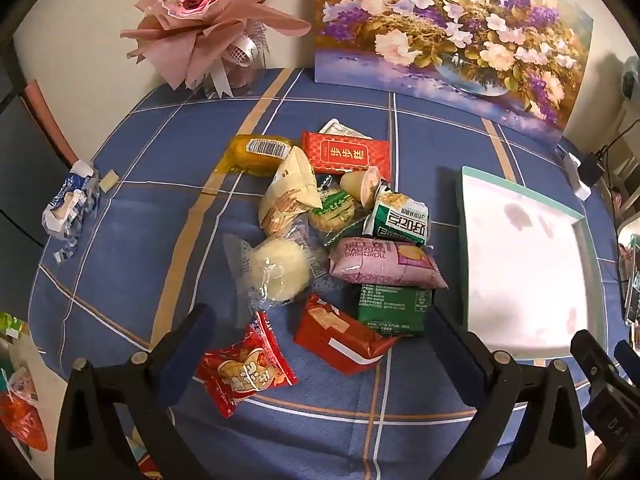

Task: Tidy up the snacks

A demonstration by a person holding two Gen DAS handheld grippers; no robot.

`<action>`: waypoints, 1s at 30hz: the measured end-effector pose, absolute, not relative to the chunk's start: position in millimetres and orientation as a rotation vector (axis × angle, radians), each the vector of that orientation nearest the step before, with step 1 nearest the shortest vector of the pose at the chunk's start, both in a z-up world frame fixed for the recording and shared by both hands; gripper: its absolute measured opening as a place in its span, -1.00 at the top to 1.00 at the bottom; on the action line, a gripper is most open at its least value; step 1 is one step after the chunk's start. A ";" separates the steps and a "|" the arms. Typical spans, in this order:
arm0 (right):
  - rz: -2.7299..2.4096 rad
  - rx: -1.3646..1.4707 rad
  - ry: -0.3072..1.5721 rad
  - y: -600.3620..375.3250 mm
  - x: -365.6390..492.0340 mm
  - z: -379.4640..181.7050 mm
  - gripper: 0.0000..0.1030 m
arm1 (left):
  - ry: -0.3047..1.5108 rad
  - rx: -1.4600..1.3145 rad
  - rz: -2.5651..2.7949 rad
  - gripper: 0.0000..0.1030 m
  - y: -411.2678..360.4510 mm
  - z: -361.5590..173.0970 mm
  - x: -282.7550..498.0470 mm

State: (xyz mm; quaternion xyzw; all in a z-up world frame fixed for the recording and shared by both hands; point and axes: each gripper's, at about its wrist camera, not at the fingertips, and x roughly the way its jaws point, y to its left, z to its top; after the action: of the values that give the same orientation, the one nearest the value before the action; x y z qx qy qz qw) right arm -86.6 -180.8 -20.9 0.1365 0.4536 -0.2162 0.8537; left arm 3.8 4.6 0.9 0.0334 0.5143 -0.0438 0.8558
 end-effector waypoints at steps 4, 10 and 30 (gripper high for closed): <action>-0.455 0.287 0.955 -180.7 -85.4 -20.5 -1.00 | 1.082 0.071 -0.090 -1.00 4.4 0.6 3.6; -0.456 0.289 0.957 -181.2 -86.7 -21.9 -1.00 | 1.084 0.071 -0.086 -1.00 4.5 0.0 3.4; -0.459 0.289 0.960 -181.2 -87.0 -22.4 -1.00 | 1.090 0.070 -0.083 -1.00 7.0 -1.2 4.6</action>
State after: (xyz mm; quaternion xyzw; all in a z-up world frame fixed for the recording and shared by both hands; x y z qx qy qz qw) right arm -87.0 -181.2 -22.4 0.1371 0.4561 -0.2179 0.8519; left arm 4.6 7.0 -1.2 0.0335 0.5180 -0.0395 0.8538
